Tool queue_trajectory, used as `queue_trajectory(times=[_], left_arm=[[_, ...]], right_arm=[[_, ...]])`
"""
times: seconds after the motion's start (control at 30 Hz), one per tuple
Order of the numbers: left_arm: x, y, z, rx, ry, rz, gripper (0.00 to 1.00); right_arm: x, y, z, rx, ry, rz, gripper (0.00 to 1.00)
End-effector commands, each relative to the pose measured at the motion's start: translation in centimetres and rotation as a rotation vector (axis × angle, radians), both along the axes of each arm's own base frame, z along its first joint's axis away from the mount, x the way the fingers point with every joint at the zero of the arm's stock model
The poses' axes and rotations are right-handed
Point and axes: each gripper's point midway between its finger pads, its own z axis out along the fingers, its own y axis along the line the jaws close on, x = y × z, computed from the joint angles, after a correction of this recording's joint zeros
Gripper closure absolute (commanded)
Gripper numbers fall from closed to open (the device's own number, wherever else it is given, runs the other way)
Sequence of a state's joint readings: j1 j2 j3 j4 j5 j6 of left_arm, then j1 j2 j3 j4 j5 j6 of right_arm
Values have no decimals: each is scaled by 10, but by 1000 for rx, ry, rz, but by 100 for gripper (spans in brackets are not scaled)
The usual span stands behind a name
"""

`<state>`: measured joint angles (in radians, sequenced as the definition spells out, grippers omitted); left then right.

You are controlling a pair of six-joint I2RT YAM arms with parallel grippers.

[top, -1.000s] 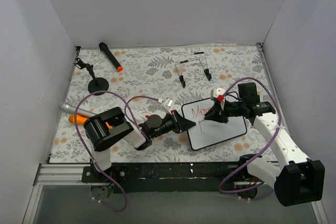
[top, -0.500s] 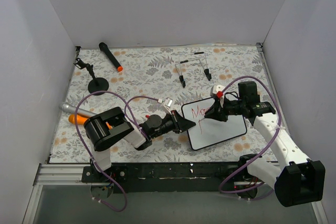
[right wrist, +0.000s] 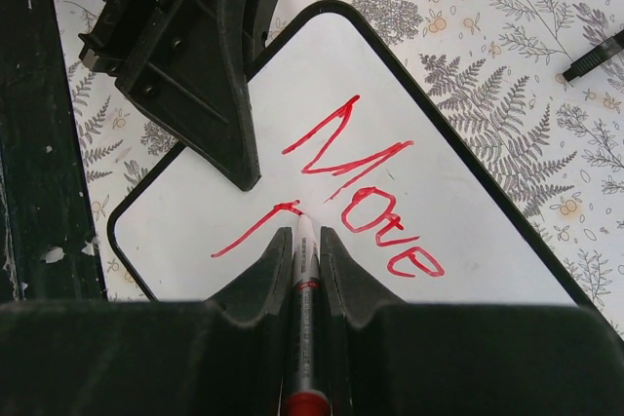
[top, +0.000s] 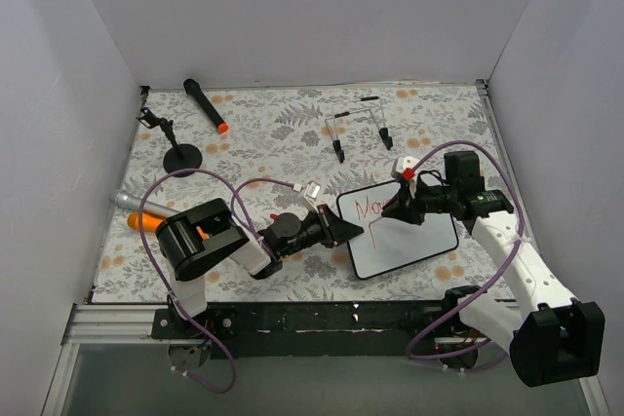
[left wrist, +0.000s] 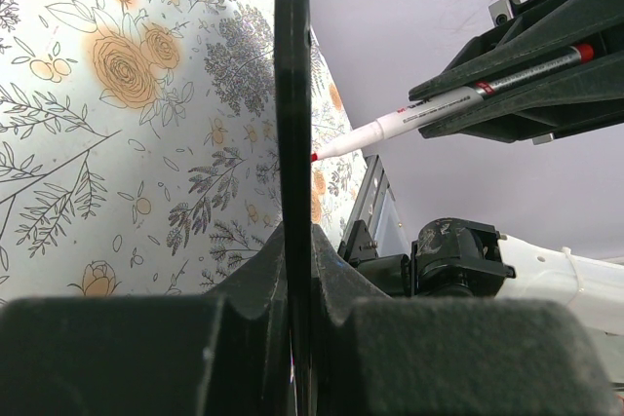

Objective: Write a sentence on the whiteboard

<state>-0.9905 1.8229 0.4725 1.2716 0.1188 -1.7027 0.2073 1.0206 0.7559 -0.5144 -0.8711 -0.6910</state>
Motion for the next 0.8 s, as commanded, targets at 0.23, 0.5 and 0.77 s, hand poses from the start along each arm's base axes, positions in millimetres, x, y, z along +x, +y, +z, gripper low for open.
queue_trajectory(times=[0.23, 0.5, 0.77], left_arm=[[-2, -3, 49, -137, -127, -10, 100], [-3, -4, 49, -136, -129, -13, 100], [-3, -4, 48, -135, -127, -15, 100]], right_arm=[[1, -17, -15, -96, -45, -21, 99], [-16, -14, -20, -77, -11, 34, 99], [-25, -9, -18, -41, 6, 83, 99]])
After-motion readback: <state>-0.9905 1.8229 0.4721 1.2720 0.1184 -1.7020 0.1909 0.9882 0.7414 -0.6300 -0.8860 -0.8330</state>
